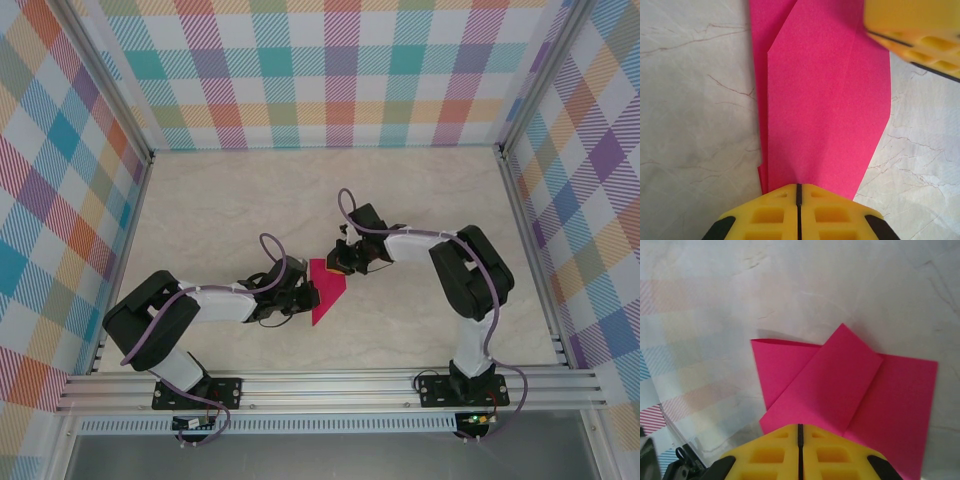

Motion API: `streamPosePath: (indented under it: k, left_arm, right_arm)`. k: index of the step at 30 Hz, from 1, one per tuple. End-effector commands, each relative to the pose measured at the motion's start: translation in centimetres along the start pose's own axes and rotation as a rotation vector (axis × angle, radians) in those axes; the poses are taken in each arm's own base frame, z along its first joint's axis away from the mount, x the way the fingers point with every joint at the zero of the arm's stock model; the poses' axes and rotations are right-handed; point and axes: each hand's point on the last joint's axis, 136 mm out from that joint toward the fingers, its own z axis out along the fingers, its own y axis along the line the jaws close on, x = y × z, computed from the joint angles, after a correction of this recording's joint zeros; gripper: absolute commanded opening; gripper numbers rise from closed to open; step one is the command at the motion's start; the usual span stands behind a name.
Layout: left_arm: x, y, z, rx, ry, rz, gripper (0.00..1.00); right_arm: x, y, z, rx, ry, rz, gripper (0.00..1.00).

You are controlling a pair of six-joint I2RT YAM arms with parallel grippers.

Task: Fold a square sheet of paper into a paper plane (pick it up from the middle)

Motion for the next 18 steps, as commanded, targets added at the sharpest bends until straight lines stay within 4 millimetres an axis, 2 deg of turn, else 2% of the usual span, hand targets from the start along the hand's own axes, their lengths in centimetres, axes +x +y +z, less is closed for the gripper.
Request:
streamPosePath:
  k: [1,5,8,12,18]
  left_arm:
    - [5.7,8.3,-0.1,-0.289,0.193,-0.026,0.07]
    - [5.6,7.7,-0.1,-0.269,0.198,-0.028,0.08]
    - [5.2,6.6,-0.3,-0.238,0.194,-0.027,0.08]
    - [3.8,4.6,-1.7,-0.202,0.158,-0.014,0.1]
    - [1.9,0.4,-4.1,-0.076,0.108,-0.025,0.12]
  right_arm:
    - [-0.1,0.3,1.1,0.002,0.026,-0.003,0.08]
    - [1.0,-2.4,2.5,0.049,0.045,0.065,0.07]
    - [1.3,-4.3,2.7,0.125,0.038,0.087,0.06]
    - [1.6,-4.8,2.6,0.135,0.033,0.093,0.06]
    - [1.9,-5.1,2.6,0.14,0.036,0.098,0.06]
